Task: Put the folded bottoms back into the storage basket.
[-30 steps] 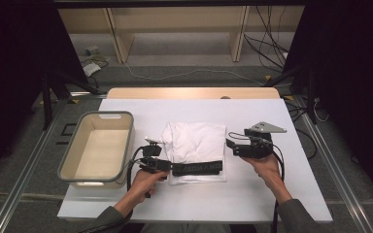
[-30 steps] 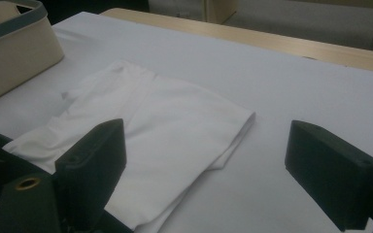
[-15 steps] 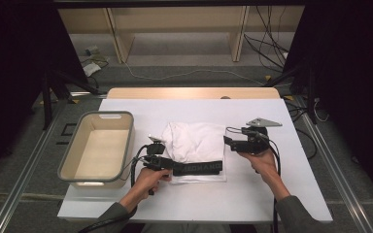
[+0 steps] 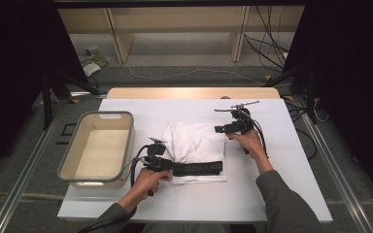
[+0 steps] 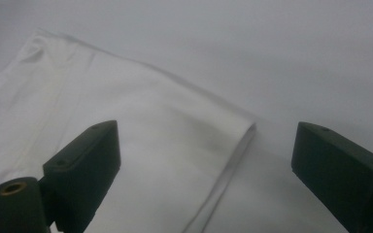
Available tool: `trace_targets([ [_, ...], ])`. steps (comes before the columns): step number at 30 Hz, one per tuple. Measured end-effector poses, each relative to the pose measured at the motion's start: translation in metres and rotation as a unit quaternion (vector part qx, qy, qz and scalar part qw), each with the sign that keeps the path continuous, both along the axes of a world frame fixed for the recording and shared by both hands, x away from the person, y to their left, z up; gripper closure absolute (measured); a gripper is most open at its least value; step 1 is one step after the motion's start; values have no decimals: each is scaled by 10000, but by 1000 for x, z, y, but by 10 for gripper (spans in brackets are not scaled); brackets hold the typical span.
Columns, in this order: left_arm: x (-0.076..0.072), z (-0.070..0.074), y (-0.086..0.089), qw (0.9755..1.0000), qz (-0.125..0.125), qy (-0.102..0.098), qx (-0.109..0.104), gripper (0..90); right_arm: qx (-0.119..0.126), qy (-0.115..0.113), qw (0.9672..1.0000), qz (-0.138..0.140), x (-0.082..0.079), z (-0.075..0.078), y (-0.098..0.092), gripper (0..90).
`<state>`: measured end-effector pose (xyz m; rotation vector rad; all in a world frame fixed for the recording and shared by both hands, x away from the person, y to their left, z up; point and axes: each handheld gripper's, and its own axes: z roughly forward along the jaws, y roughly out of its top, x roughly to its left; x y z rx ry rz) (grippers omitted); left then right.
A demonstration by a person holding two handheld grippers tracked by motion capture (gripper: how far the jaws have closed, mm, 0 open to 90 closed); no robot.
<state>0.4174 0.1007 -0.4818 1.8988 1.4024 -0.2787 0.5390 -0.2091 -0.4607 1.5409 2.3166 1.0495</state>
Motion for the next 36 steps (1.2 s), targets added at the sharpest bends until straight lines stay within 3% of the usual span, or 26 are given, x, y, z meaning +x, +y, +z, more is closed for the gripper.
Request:
trace_targets([
  [10, -1, 0, 2, 10000, -33, -25, -34, 801, -344, 169, 9993, -34, 19, -8, 7, 192],
  [14, -1, 0, 2, 10000, -39, -31, -42, 801, -437, 275, 9986, 116, 20, -14, 15, 252],
  [17, -1, 0, 2, 10000, -28, -13, -41, 798, -726, 226, 9970, 144, 17, -14, 23, 285],
  [19, -1, -1, 2, 10000, -20, -13, -39, 795, -680, 254, 9972, 171, 16, -13, 24, 328],
  [22, -1, -1, 3, 10000, -57, 8, 75, 768, -703, 284, 9965, 353, 13, -12, 27, 427],
  [23, -1, -2, 2, 9998, -25, 22, 205, 704, -752, 302, 9956, 472, 12, -11, 28, 505],
  [24, -1, -2, 2, 9998, -25, 22, 205, 661, -752, 302, 9956, 472, 12, -11, 28, 505],
  [25, -2, -2, 2, 9999, 9, 86, 111, 628, -772, 359, 9955, 411, 11, -10, 28, 609],
  [29, -3, 0, -3, 9997, 57, 29, 221, 538, -562, 546, 9963, 358, 12, -11, 24, 766],
  [31, -3, 0, -4, 9996, 67, -14, 280, 554, -497, 581, 9964, 374, 12, -11, 24, 798],
  [32, -3, -1, -5, 9994, 102, -70, 336, 688, -457, 579, 9965, 392, 12, -11, 25, 825],
  [33, -1, -5, -4, 9998, 142, 28, 134, 752, -474, 587, 9964, 387, 11, -11, 26, 832],
  [36, -1, -4, -2, 9999, 121, 1, 38, 797, -405, 551, 9968, 423, 9, -6, 28, 841],
])
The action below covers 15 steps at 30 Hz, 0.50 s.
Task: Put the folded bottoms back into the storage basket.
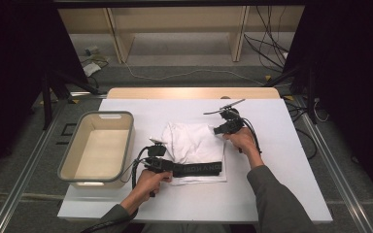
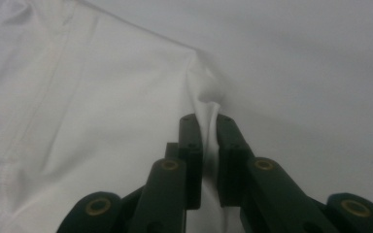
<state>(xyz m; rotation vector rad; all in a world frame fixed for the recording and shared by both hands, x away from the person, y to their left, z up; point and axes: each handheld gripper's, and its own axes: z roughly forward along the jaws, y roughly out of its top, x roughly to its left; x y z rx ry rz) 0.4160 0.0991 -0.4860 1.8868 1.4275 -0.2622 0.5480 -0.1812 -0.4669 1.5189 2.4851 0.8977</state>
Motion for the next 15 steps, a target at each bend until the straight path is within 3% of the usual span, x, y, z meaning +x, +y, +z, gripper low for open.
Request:
trace_targets([
  [6, 0, 17, 2, 9996, -211, -155, -142, 804, 282, -234, 9993, -30, -6, 20, -1, 846],
  [15, 3, 40, 16, 9977, -454, -185, -472, 805, 637, -458, 9969, 33, -16, 53, 0, 850],
])
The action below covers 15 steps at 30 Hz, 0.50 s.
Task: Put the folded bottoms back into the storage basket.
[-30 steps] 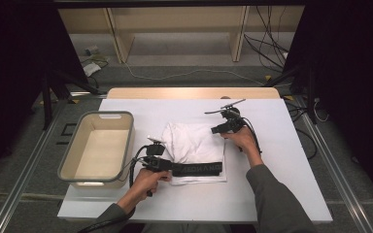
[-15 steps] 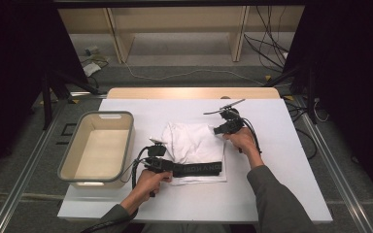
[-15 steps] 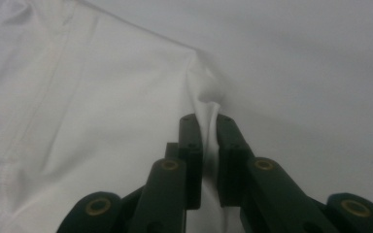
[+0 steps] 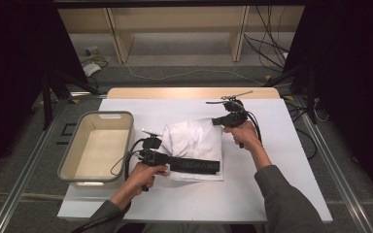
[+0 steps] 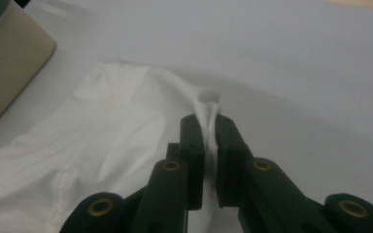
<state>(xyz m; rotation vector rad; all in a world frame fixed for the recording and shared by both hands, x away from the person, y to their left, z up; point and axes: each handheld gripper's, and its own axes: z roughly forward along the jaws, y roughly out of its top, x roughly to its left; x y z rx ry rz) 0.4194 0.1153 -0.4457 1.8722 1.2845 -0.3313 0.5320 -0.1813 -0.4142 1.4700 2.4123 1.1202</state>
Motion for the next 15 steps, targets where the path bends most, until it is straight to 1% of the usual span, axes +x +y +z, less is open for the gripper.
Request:
trace_targets([
  [1, 0, 6, 4, 9999, -47, -13, -102, 805, 31, -34, 10000, 7, -2, 8, 3, 850],
  [2, 0, 10, 5, 9998, -47, -23, -171, 805, 43, -55, 10000, 7, -2, 12, 5, 850],
  [3, 0, 10, 5, 9998, -47, -23, -171, 805, 43, -55, 10000, 7, -2, 12, 5, 850],
  [5, 0, 18, 10, 9996, -95, -60, -248, 806, 85, -71, 9999, 19, -3, 21, 8, 850],
  [6, 0, 26, 14, 9993, -129, -104, -331, 806, 139, -119, 9998, 38, -4, 30, 12, 850],
  [7, 0, 26, 14, 9993, -129, -104, -331, 806, 176, -150, 9997, 38, -4, 35, 14, 850],
  [8, 0, 29, 16, 9992, -134, -124, -357, 806, 176, -150, 9997, 38, -4, 35, 14, 850],
  [9, 0, 32, 17, 9991, -143, -158, -370, 805, 161, -205, 9996, 52, -5, 44, 18, 850],
  [10, -1, 37, 21, 9987, -125, -206, -441, 806, 173, -224, 9996, 50, -5, 48, 20, 850],
  [11, -1, 37, 21, 9987, -125, -206, -441, 806, 173, -224, 9996, 50, -5, 48, 20, 850],
  [14, -3, 46, 26, 9981, -151, -291, -528, 806, 156, -263, 9995, 61, -6, 56, 26, 850],
  [15, -3, 50, 28, 9978, -146, -313, -573, 806, 180, -305, 9993, 71, -6, 62, 29, 850],
])
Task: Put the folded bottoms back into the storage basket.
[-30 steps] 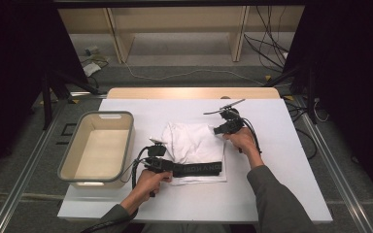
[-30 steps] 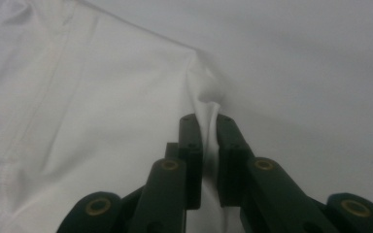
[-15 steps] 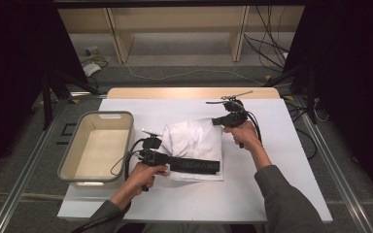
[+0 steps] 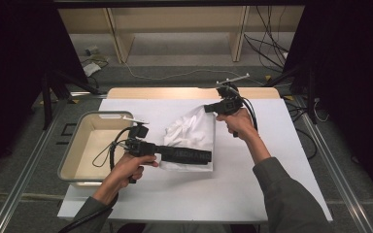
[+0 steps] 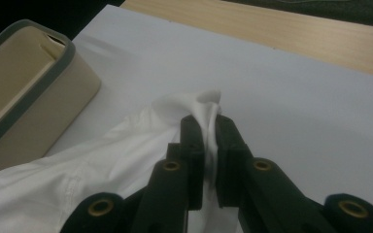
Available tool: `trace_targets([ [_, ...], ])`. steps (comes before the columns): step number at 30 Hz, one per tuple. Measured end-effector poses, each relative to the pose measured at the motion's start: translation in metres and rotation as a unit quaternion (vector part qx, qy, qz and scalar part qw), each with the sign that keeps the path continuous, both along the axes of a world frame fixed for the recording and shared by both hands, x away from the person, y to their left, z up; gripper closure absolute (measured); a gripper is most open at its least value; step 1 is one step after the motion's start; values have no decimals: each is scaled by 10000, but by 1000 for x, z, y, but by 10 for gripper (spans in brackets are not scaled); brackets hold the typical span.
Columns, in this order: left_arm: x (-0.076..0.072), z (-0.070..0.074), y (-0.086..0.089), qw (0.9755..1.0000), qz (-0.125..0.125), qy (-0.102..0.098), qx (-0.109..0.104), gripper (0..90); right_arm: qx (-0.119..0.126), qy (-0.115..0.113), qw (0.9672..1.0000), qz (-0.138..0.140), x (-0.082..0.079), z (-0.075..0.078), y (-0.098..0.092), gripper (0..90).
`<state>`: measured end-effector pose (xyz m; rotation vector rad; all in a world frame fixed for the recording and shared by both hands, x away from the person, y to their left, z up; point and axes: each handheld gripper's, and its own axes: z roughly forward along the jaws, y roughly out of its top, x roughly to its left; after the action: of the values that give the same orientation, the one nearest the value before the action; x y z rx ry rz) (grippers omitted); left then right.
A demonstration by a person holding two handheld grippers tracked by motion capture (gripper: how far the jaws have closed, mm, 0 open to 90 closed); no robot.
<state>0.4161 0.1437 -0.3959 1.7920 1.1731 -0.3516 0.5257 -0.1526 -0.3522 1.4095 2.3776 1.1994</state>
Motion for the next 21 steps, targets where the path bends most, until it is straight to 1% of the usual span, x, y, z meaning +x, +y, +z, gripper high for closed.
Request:
trace_targets([
  [1, -1, 3, 3, 10000, 2, -33, -35, 806, 0, 0, 10000, 0, 0, 0, 0, 850],
  [3, -1, 11, 8, 9999, -6, -74, -132, 806, 44, -67, 10000, 42, 0, 11, 5, 850],
  [4, -1, 14, 10, 9998, -18, -113, -156, 806, 44, -67, 10000, 42, 0, 11, 5, 850],
  [6, -2, 21, 16, 9996, -18, -156, -244, 806, 94, -84, 9999, 74, 0, 19, 9, 850],
  [8, -2, 28, 22, 9993, 1, -202, -327, 806, 86, -133, 9998, 111, 0, 28, 15, 850],
  [9, -3, 31, 25, 9991, 12, -230, -367, 806, 85, -183, 9997, 150, 0, 35, 20, 850],
  [10, -4, 34, 29, 9989, 13, -253, -393, 806, 85, -183, 9997, 150, 0, 35, 20, 850],
  [12, -5, 41, 36, 9985, 13, -314, -439, 806, 138, -204, 9995, 198, 0, 42, 26, 850],
  [13, -6, 44, 40, 9983, 16, -350, -471, 806, 129, -234, 9993, 250, 1, 48, 33, 850],
  [14, -7, 47, 44, 9981, 12, -370, -494, 806, 129, -234, 9993, 250, 1, 48, 33, 850],
  [15, -8, 50, 47, 9979, 21, -404, -500, 805, 136, -253, 9992, 277, 1, 51, 37, 849],
  [18, -12, 59, 57, 9977, 9, -551, -387, 805, 139, -301, 9988, 371, 2, 59, 48, 850],
  [19, -14, 64, 64, 9973, 5, -607, -402, 805, 137, -329, 9986, 401, 2, 64, 55, 849],
  [21, -15, 66, 67, 9972, 2, -634, -385, 805, 144, -343, 9984, 424, 2, 65, 58, 850],
])
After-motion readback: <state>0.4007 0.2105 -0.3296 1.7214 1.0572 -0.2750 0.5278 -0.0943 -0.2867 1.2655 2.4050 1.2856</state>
